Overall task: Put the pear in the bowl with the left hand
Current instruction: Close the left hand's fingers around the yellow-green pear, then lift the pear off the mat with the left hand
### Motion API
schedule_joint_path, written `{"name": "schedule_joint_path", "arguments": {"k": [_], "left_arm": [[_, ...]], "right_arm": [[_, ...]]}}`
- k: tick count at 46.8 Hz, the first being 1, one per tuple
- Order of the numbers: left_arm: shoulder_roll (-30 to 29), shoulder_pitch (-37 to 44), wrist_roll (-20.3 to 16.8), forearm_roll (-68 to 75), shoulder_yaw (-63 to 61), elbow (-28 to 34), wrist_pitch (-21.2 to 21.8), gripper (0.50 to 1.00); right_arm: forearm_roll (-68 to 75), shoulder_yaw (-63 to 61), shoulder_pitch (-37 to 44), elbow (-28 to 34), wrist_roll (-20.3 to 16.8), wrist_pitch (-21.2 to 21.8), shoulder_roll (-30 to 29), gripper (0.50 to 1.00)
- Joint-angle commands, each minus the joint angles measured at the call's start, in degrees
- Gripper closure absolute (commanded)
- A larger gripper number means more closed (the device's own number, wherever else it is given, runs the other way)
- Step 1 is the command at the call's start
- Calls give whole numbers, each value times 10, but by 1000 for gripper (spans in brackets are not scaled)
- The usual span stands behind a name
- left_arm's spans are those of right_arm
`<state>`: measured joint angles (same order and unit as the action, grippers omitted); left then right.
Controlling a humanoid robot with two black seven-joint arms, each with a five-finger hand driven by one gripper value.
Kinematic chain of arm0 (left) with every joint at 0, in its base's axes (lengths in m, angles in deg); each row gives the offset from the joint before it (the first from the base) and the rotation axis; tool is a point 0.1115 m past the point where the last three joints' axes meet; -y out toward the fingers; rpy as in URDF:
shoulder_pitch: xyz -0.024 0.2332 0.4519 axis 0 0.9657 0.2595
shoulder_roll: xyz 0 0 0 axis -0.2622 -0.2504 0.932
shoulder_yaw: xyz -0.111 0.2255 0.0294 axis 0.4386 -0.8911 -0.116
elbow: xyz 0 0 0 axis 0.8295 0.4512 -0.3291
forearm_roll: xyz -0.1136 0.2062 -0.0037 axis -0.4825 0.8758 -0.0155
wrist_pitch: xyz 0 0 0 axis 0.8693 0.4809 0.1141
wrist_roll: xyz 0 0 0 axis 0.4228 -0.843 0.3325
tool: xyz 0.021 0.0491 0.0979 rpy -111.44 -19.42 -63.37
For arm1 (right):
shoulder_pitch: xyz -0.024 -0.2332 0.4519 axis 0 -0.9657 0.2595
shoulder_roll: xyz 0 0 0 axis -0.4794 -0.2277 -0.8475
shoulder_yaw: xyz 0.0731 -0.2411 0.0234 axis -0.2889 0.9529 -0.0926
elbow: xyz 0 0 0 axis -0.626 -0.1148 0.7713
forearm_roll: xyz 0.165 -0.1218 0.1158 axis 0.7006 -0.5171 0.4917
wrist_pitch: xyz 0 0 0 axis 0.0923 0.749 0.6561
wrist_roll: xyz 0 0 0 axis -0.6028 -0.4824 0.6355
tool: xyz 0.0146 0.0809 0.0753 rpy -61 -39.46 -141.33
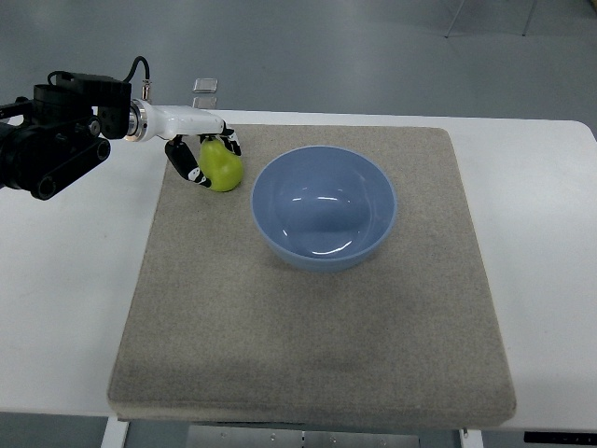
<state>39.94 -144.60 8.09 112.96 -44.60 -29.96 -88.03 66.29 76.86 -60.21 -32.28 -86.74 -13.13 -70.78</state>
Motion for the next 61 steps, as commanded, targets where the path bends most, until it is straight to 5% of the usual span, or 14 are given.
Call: {"name": "schedule_joint_path", "arguments": {"k": [1,6,61], "left_arm": [[0,0,0,0,0,0,0,902],[0,0,1,0,0,0,0,1000],[1,-85,2,-85,8,-5,-16,1000]], "right_arm": [[0,0,0,0,0,0,0,576],[-1,0,0,0,0,0,0,576],[0,0,0,0,0,0,0,576]]}}
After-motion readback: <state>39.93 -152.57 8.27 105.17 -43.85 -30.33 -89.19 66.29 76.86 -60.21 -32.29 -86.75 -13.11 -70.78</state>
